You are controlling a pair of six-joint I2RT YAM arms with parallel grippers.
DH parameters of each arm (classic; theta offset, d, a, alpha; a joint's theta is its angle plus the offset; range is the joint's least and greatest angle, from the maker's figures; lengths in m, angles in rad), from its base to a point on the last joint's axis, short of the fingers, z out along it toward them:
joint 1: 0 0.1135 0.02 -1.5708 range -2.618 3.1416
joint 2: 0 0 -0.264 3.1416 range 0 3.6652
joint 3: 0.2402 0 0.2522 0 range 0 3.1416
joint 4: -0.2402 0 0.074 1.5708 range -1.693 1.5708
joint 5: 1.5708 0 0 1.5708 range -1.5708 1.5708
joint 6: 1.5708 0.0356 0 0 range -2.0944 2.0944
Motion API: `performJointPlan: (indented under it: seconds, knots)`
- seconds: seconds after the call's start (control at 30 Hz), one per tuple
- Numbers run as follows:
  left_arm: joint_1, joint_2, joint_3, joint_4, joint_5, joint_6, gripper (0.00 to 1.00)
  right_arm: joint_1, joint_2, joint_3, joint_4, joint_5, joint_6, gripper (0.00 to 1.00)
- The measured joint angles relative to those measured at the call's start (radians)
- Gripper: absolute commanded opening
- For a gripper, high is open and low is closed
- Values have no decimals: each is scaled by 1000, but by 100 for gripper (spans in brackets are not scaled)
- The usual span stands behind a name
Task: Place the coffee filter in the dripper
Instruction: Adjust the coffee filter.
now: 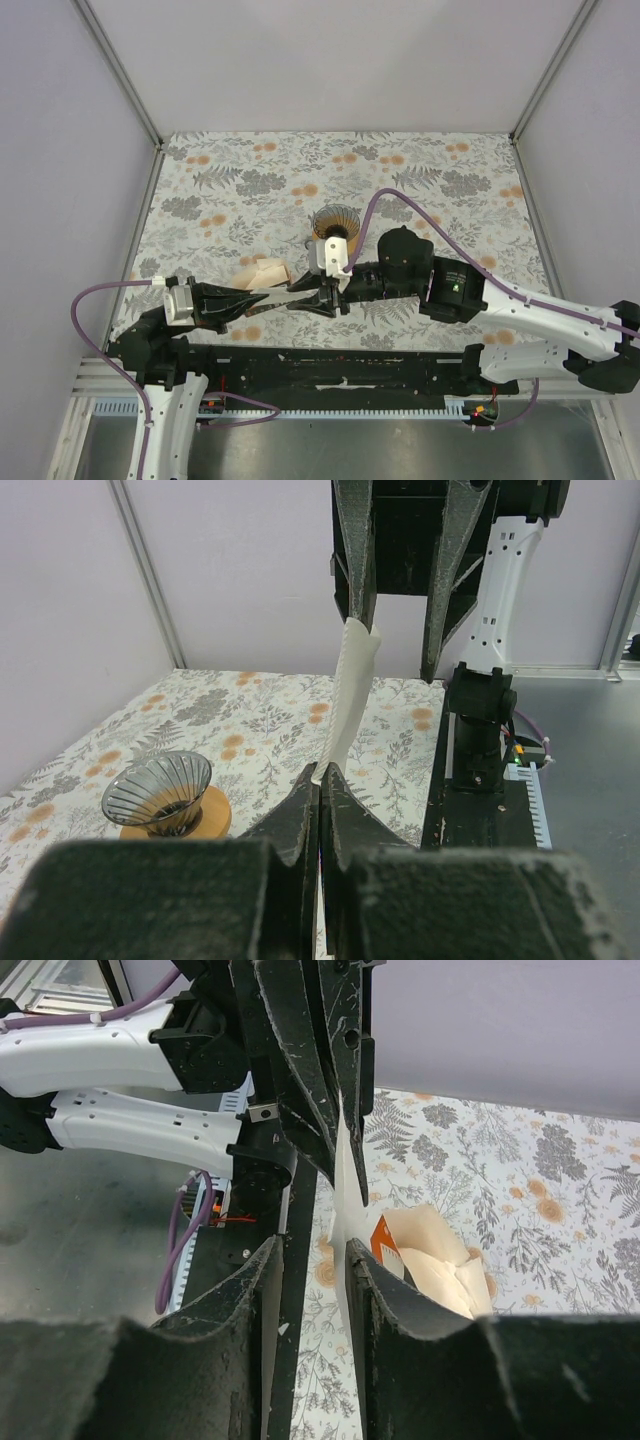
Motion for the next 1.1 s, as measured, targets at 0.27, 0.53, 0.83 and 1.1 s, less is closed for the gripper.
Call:
performJointPlan:
  seconds: [0.27, 0.53, 0.83, 1.1]
  knots:
    - [0, 0, 0, 0, 0, 1, 2, 2, -54, -2, -24, 30, -3, 40]
    - [0, 0, 0, 0, 2, 2, 2, 4, -35, -2, -21, 13, -4, 40]
    - [0, 1, 0, 0, 3, 2, 2, 4, -11, -2, -18, -19, -3, 41]
    - [0, 1, 0, 0, 4, 2, 2, 4, -9, -2, -17, -24, -3, 38]
